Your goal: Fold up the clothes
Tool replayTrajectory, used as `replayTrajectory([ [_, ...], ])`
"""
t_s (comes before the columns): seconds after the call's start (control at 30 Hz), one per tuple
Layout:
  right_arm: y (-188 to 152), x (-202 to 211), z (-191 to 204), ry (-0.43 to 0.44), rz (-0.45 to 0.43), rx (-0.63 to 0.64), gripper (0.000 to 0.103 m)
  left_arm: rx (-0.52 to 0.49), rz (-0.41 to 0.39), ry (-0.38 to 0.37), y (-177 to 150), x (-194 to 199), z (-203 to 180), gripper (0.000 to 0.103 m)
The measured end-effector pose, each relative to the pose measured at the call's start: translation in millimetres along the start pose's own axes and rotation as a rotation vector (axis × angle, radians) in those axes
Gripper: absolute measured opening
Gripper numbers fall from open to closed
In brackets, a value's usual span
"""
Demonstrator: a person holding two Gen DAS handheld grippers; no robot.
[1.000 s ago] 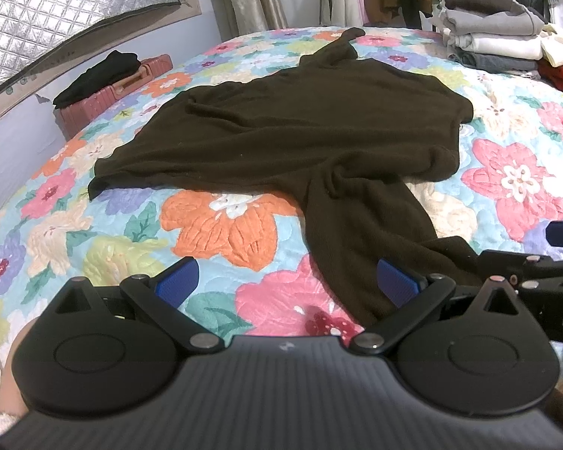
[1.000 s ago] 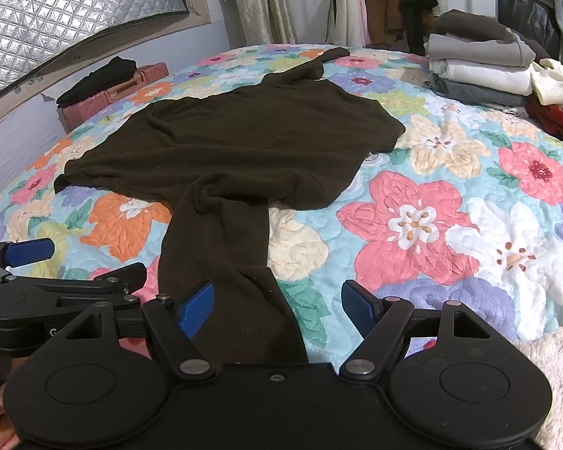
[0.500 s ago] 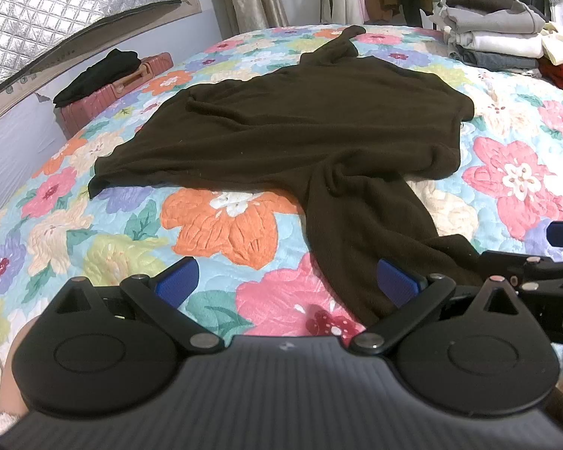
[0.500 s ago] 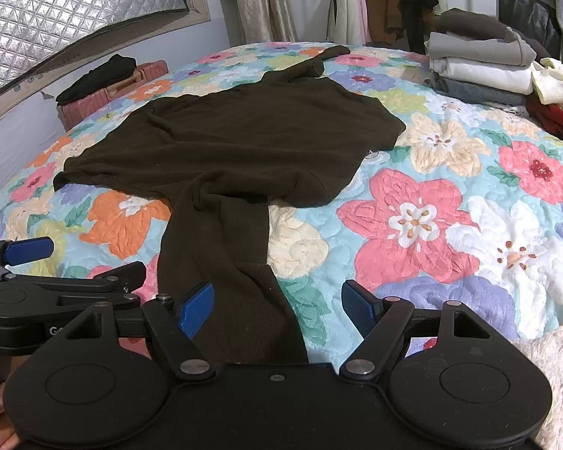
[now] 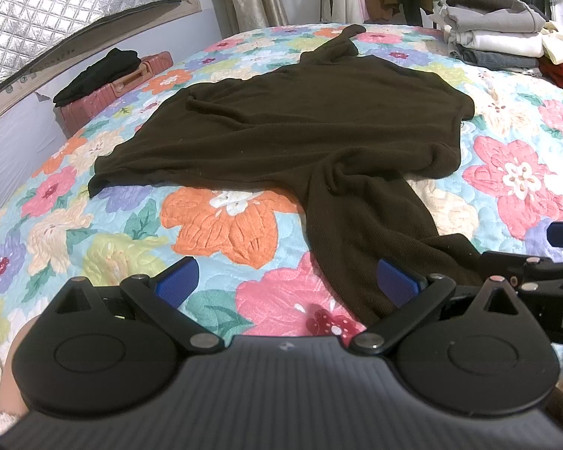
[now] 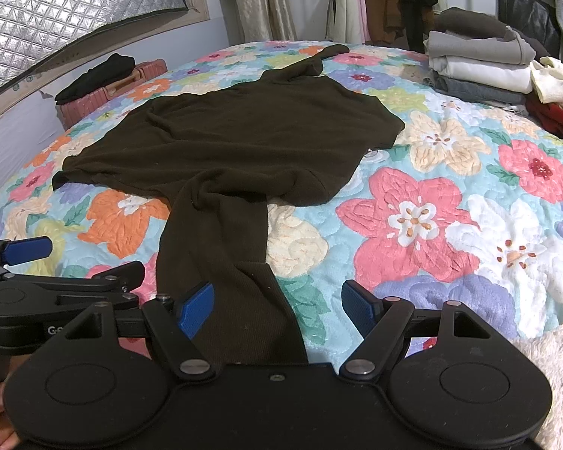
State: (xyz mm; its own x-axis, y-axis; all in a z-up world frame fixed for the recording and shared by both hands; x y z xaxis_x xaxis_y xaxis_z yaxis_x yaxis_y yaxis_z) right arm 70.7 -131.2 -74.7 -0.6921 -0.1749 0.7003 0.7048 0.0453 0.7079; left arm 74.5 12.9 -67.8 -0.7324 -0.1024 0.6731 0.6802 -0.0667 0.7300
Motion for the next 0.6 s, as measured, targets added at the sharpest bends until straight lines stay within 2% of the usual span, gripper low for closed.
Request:
replayTrajectory([
  [0.37, 0, -2, -1, 0.008, 0.012, -0.001, 0.079, 0.011, 0.021, -0.025, -1, -2, 0, 0.103],
  [0.6, -2, -2, -12, 0.108, 0.122, -0.089, 0.079, 0.05, 0.091, -0.14, -4, -6, -3, 0.101],
])
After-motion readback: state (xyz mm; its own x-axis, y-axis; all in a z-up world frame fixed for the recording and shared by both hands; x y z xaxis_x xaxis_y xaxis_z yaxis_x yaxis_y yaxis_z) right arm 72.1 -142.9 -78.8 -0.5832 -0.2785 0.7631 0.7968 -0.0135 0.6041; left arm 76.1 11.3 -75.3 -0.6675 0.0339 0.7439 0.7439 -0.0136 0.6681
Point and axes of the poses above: each gripper's, at about its wrist camera, not at the fingertips, and x roughly against the way its jaws point, z to its left, y to its top, the point moved 10 cm from there along -x, roughly the way its jaws point, and after that the axes turned 3 degrees about x, right-handed, at the moved point
